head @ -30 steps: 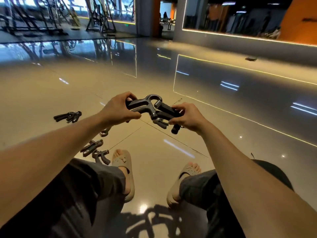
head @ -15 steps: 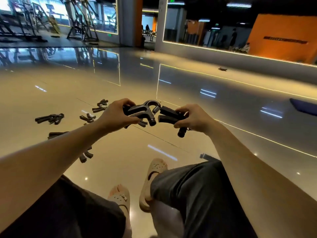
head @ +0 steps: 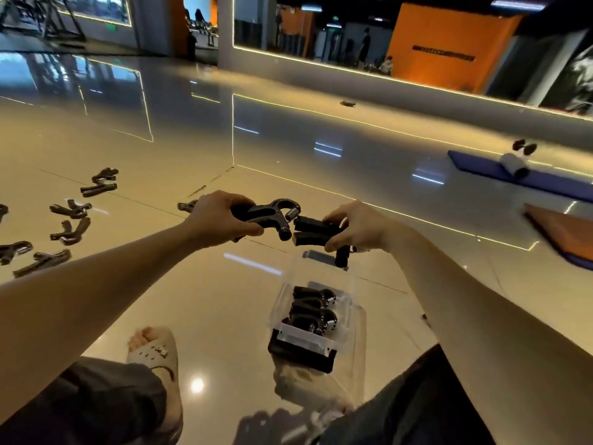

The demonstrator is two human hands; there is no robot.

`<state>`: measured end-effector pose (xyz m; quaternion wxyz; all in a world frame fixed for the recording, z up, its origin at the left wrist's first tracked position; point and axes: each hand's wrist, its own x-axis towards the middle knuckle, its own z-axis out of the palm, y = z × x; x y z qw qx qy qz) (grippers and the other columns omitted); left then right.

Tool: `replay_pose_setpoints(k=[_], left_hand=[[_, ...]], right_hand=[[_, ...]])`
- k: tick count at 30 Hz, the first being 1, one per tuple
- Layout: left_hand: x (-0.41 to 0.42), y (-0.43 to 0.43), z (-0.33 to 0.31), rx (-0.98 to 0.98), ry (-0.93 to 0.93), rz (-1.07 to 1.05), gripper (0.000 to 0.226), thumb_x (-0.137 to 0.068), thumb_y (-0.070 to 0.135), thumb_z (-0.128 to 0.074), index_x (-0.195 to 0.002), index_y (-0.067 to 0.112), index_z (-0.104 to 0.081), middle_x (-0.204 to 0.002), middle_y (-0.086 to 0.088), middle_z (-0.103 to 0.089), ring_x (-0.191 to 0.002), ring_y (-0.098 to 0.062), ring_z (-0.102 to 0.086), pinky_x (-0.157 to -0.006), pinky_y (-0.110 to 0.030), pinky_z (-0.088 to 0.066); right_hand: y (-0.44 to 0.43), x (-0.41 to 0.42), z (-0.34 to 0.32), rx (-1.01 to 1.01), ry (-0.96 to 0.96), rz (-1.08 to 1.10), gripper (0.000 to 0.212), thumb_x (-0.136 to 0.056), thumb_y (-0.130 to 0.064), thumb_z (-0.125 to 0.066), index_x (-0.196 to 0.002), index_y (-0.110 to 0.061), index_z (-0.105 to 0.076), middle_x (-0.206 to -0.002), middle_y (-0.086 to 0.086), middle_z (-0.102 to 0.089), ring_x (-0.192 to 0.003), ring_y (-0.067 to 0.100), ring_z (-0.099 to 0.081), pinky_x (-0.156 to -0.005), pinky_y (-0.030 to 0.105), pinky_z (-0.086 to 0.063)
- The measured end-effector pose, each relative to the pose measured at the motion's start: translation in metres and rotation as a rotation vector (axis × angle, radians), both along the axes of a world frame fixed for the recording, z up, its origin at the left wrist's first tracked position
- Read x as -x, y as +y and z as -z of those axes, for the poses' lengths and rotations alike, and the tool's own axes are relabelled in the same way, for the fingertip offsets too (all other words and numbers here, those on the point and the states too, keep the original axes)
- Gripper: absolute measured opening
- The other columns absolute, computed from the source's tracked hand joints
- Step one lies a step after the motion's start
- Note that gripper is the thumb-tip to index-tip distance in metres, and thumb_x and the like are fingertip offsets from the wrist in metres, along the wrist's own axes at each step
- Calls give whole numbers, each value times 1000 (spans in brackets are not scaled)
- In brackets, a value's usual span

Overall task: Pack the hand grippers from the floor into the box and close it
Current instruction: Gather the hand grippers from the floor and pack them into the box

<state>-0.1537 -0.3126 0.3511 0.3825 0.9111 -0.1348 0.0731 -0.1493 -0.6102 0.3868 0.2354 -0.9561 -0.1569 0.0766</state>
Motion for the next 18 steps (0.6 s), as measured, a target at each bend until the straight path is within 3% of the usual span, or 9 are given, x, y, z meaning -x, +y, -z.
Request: replay_pose_setpoints(k=[6,11,14,18], left_hand=[[-14,-46,33,-113,31,69,45,-78,36,-82,-117,17,-71,-80,9,-72,-59,-2,-67,-55,-12,-49],[-36,-55,57,-326,4,148,44,-79,38,-82,-116,16,-71,-75,9,-66,-59,-6,-65,-56,-13,-48],[-58,-58,67,-407,-46,148,46,-79,41,-81,-117,17,-71,-80,8,-61,-70,-2,-53,-72,-31,-49],[-93,-56,88,-501,-42,195,63,-73,69,-64,-118,25,-68,-84,14,-54,-81,-6,-46,-72,-34,-45]], right_hand=[[-56,-1,56,-26,92,136,52,-76,-19,-85,-125,-13,-68,-109,2,-67,-92,15,-62,-74,26,-52],[-77,-23,119,-24,107,191,54,-76,-21,-85,-127,-14,-66,-112,2,-59,-101,20,-58,-89,34,-52],[-75,-50,159,-12,111,188,55,-74,-24,-86,-125,-19,-68,-108,-2,-61,-95,18,-58,-85,34,-50],[-65,-91,206,70,107,146,35,-74,-26,-82,-107,-26,-70,-96,-6,-62,-89,20,-60,-72,33,-47]])
